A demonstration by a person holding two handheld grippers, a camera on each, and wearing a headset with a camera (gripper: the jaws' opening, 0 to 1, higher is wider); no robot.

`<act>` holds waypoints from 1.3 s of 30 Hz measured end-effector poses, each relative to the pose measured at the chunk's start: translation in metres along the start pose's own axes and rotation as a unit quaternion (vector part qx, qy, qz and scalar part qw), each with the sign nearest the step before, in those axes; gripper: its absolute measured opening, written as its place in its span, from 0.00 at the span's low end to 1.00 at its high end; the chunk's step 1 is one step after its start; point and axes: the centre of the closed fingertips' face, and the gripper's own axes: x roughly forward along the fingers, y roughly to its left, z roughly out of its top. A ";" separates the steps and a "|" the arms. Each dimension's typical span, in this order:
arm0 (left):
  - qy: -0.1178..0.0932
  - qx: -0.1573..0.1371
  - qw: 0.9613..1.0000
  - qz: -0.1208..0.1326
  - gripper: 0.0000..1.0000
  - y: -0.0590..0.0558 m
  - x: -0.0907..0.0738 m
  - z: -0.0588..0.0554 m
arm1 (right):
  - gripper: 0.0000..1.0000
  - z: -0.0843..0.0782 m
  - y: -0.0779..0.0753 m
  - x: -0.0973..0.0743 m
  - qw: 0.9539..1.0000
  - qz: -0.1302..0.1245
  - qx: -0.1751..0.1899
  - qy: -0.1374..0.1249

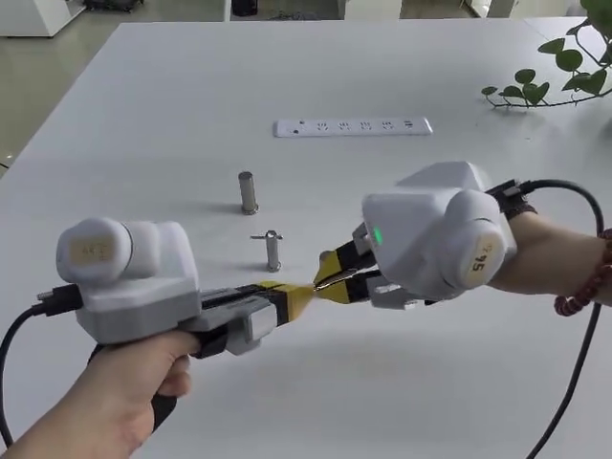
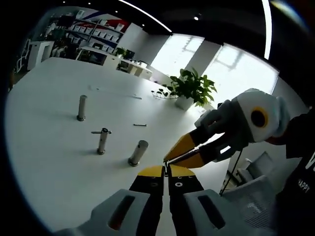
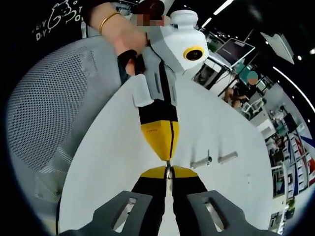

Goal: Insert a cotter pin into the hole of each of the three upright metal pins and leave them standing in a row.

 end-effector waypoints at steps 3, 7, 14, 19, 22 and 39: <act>0.000 0.039 0.999 -0.003 0.00 0.001 0.000 0.001 | 0.04 -0.001 0.000 -0.002 0.999 0.004 0.041 -0.008; 0.004 0.099 0.995 -0.004 0.00 -0.003 -0.003 0.001 | 0.07 -0.002 0.002 -0.005 0.995 0.013 0.098 -0.028; 0.036 0.193 0.980 -0.011 0.00 -0.004 -0.004 -0.010 | 0.08 -0.004 0.009 -0.010 0.985 0.039 0.160 -0.047; 0.034 0.243 0.969 -0.026 0.00 -0.008 -0.004 -0.010 | 0.09 -0.004 0.017 -0.012 0.980 0.059 0.184 -0.053; 0.040 0.259 0.964 -0.036 0.00 -0.007 -0.004 -0.012 | 0.09 -0.008 0.020 -0.013 0.977 0.064 0.195 -0.054; 0.068 0.317 0.940 -0.104 0.00 -0.029 -0.007 -0.027 | 0.08 -0.008 0.047 -0.015 0.969 0.128 0.203 -0.067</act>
